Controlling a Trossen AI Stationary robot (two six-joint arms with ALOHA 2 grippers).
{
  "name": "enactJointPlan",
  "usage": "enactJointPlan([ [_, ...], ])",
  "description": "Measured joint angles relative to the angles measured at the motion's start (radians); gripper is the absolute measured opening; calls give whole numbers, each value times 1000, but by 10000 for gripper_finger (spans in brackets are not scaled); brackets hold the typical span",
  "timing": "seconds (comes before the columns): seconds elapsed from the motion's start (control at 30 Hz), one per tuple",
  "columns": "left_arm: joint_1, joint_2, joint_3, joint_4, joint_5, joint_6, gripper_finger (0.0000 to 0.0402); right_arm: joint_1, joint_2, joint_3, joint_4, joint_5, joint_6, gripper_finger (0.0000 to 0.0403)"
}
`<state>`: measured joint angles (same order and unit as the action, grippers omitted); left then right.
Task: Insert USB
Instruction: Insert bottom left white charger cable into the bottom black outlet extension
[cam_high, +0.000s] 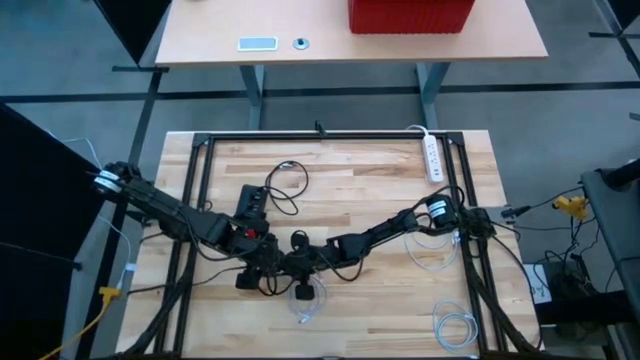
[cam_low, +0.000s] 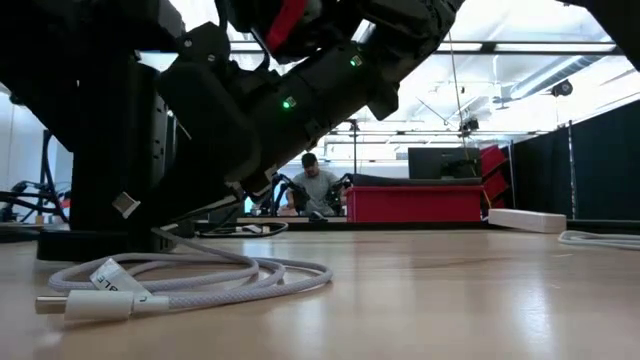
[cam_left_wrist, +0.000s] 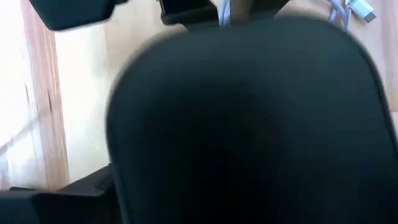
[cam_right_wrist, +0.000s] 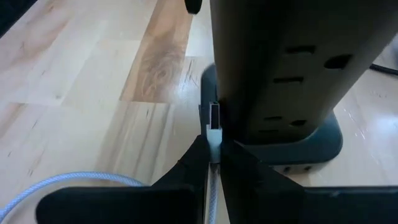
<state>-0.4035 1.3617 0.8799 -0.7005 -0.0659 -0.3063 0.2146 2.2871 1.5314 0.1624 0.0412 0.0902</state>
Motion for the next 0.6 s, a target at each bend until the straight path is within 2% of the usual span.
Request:
enactJointPlan([
  [0.37, -1, -3, 0, -8, -23, -35, 310, -4, 0, 0, 3, -7, 7, 14],
  [0.6, -54, -59, -28, -6, -129, -106, 311, -6, 0, 0, -1, -13, 23, 14],
])
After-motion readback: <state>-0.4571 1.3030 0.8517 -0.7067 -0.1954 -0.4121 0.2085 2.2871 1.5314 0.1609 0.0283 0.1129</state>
